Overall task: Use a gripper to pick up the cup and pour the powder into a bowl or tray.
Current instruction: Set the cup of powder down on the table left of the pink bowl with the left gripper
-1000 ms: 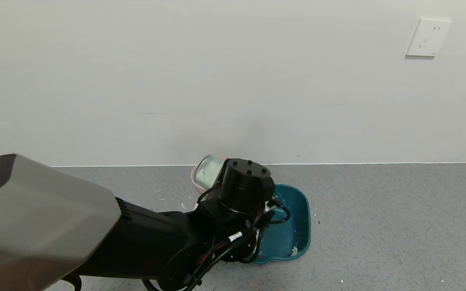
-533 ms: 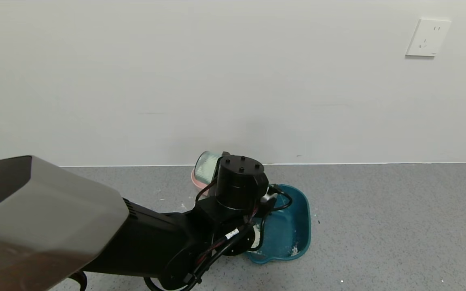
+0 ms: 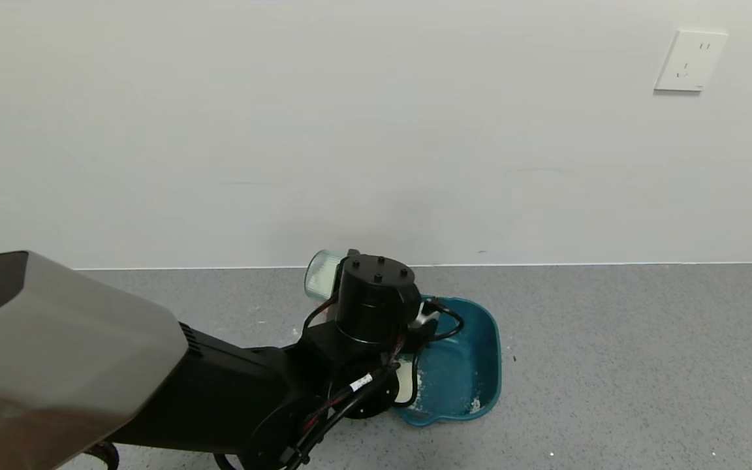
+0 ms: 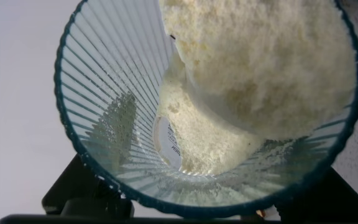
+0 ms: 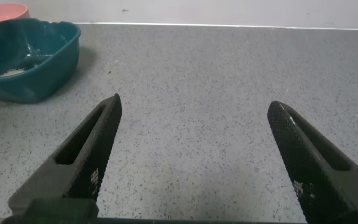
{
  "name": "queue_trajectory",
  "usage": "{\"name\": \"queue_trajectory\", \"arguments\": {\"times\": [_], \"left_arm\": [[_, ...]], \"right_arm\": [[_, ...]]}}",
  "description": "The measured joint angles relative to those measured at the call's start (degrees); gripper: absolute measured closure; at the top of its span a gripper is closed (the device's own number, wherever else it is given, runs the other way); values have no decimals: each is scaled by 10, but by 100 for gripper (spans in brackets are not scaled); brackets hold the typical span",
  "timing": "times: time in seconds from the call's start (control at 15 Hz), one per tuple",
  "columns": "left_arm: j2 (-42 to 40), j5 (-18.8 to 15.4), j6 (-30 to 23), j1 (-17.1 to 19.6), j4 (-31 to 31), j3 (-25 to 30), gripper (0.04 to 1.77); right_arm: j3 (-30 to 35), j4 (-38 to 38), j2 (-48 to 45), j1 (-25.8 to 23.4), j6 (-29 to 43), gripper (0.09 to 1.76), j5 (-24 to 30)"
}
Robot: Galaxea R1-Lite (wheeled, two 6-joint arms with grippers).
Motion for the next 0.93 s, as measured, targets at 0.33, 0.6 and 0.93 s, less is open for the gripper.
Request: {"name": "queue_trajectory", "arguments": {"times": [0.33,0.6,0.93], "left_arm": [[-16,-10,-17,8,-3,19,53],[-49,-13,-84,17,-1,27,53],[-104,-13,-198,42,1,50,53]], "right_arm": [[0,0,0,0,0,14,0],[0,0,0,0,0,14,0],[0,0,0,0,0,14,0]]}}
